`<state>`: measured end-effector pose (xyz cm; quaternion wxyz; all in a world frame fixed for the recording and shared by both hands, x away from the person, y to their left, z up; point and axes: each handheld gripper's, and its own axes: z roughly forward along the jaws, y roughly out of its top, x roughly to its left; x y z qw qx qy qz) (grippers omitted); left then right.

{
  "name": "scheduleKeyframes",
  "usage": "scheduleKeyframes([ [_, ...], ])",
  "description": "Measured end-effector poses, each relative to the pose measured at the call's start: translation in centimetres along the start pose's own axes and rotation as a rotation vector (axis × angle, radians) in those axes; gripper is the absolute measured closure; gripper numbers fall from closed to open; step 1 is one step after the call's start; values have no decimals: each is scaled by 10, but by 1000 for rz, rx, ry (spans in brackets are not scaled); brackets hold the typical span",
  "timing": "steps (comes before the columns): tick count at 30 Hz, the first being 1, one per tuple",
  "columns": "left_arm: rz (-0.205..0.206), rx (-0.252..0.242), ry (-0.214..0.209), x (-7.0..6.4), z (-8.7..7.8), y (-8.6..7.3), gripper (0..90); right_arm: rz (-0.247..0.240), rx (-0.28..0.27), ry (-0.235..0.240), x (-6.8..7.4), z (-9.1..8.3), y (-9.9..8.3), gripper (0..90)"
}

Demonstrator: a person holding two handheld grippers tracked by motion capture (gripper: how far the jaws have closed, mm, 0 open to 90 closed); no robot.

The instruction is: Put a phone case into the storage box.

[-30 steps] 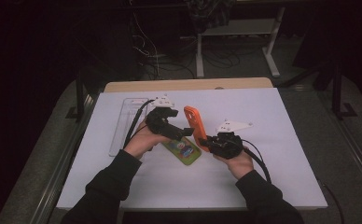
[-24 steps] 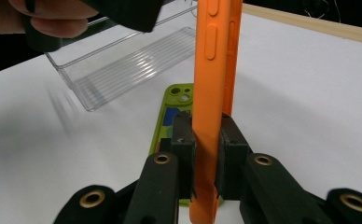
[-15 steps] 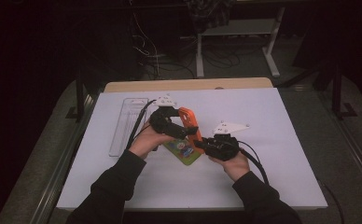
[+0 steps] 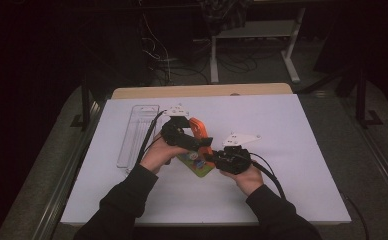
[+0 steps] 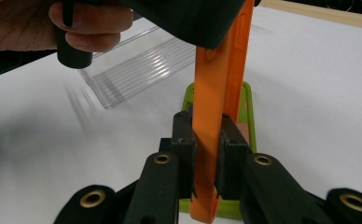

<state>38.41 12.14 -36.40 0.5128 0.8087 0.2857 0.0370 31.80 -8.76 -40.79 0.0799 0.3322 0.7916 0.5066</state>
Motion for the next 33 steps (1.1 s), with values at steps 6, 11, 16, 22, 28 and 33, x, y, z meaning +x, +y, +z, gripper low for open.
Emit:
scheduleKeyframes([
  [6, -30, -15, 6, 1, -2, -2, 79, -11, 20, -7, 1, 4, -2, 786],
  [11, -17, -13, 11, -1, -3, -2, 114, -13, 30, -11, 3, 7, -4, 786],
  [16, -6, -19, 10, -2, -3, -2, 130, -31, 37, -17, 3, 8, -4, 786],
  [22, 14, -11, 12, -3, -4, -1, 144, -45, 46, -32, 4, 9, -5, 783],
  [28, 56, -17, 32, -7, -4, 0, 150, -61, 53, -41, 4, 9, -4, 758],
  [33, 55, -15, 39, -7, -4, 0, 152, -60, 51, -47, 4, 8, -3, 673],
])
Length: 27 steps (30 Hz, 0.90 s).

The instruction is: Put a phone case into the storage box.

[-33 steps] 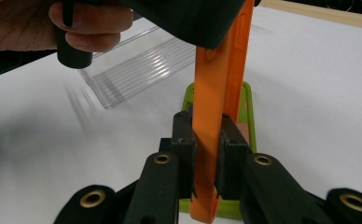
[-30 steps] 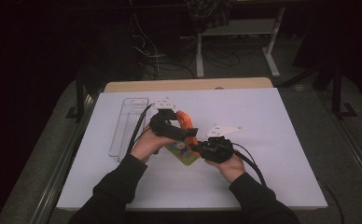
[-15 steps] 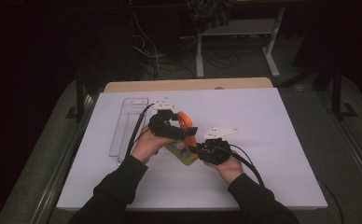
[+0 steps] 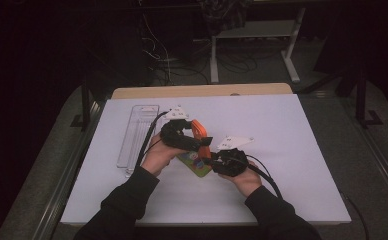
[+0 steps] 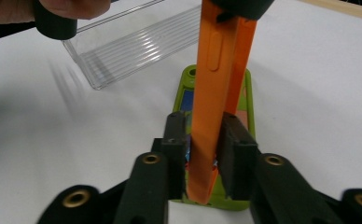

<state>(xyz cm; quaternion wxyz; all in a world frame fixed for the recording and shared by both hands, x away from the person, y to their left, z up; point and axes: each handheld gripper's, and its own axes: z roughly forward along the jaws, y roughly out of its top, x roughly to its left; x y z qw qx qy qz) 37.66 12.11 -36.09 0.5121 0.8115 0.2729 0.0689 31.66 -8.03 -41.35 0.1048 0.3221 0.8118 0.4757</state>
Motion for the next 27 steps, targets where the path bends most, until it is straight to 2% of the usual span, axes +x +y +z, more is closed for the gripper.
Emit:
scheduleKeyframes([
  [1, -11, -1, 2, -1, 0, 0, 152, 3, -1, -3, -1, -1, 0, 633],
  [5, 4, -5, 12, 2, -4, 1, 152, 17, -7, -34, -3, -6, 1, 465],
  [7, -7, -5, 23, 3, -7, 2, 152, 13, -12, -42, -6, -9, 1, 404],
  [12, -6, -20, 43, 9, -15, 11, 152, 22, 37, -56, -13, -19, -2, 253],
  [15, 3, -27, 55, 14, -21, 17, 151, 11, 74, -77, -18, -23, -8, 164],
  [18, -1, -33, 71, 19, -27, 24, 151, 13, 102, -110, -20, -27, -13, 123],
  [24, 22, -21, 115, 33, -40, 39, 150, 24, 106, -140, -29, -38, -23, 7],
  [27, 18, -27, 141, 40, -48, 44, 150, 24, 93, -168, -34, -47, -28, 0],
])
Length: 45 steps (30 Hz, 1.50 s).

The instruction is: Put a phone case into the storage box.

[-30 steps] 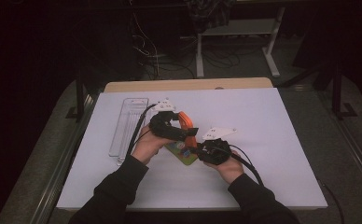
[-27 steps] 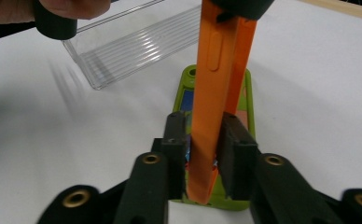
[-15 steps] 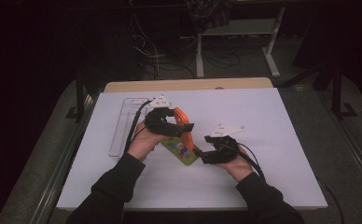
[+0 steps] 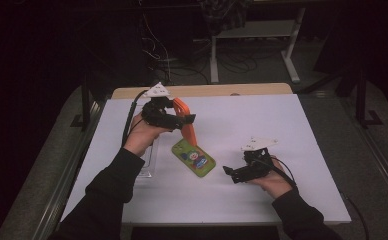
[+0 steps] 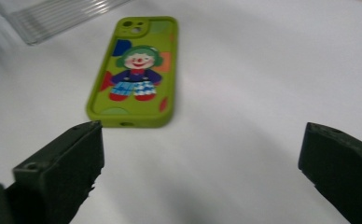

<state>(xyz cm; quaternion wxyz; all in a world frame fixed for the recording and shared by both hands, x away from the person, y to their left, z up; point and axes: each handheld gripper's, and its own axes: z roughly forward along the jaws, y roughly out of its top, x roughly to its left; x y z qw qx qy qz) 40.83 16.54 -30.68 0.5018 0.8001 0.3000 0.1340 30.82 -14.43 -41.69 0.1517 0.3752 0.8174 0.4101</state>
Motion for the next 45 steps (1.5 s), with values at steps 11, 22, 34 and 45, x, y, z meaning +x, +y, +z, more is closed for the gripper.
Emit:
scheduleKeyframes([
  [11, -32, -33, 106, 38, -34, 13, 150, 26, -24, 24, -16, -21, -23, 0],
  [22, -62, -40, 216, 76, -63, 17, 149, 44, -20, -5, -23, -35, -43, 0],
  [34, -77, -17, 299, 99, -57, 9, 148, 38, -38, -10, -24, -39, -43, 0],
  [45, -87, 32, 379, 114, -39, 1, 146, 24, -50, -11, -24, -40, -42, 0],
])
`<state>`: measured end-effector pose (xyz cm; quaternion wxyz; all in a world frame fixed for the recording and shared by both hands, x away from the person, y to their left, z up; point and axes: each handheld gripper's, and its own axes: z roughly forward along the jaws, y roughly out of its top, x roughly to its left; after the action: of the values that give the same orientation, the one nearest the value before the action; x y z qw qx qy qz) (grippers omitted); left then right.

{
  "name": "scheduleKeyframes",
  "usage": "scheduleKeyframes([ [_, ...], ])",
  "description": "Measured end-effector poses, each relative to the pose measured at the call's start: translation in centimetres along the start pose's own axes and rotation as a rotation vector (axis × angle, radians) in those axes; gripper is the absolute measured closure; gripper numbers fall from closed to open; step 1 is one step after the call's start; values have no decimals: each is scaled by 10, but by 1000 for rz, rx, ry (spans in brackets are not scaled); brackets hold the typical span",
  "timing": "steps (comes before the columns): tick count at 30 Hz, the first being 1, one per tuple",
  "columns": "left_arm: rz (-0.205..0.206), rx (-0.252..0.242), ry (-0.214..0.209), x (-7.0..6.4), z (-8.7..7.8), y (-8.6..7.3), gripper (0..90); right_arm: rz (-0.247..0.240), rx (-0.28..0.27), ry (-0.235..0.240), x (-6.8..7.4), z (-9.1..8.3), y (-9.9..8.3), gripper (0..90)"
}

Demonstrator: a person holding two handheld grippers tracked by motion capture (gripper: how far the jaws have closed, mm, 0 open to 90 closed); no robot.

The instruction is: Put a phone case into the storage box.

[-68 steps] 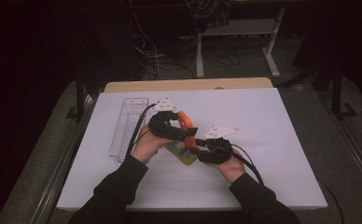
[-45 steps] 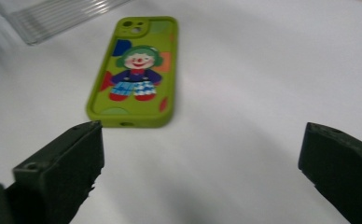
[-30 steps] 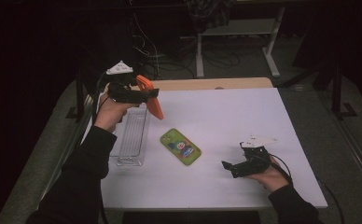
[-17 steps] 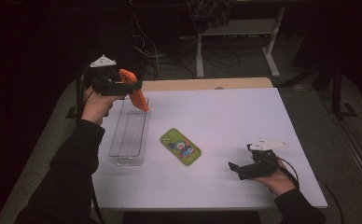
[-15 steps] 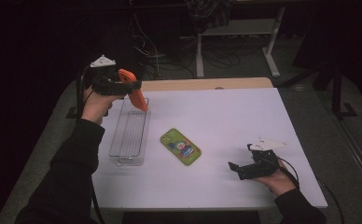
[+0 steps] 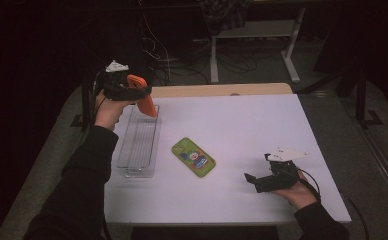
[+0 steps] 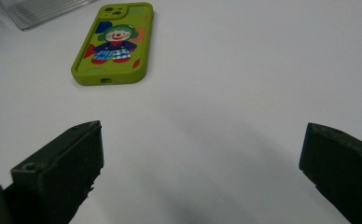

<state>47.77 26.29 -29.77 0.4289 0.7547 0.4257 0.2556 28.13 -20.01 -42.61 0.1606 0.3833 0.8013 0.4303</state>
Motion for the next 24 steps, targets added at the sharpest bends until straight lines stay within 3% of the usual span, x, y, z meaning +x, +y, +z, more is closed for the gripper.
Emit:
scheduleKeyframes([
  [8, 3, 60, 52, 3, 20, -11, 146, 3, -6, 4, 1, -1, 1, 0],
  [14, -22, 101, 75, 9, 34, -21, 145, 6, -14, 12, 1, -2, 2, 0],
  [24, -30, 131, 123, 9, 50, -27, 143, 2, -13, 14, 1, -2, 3, 0],
])
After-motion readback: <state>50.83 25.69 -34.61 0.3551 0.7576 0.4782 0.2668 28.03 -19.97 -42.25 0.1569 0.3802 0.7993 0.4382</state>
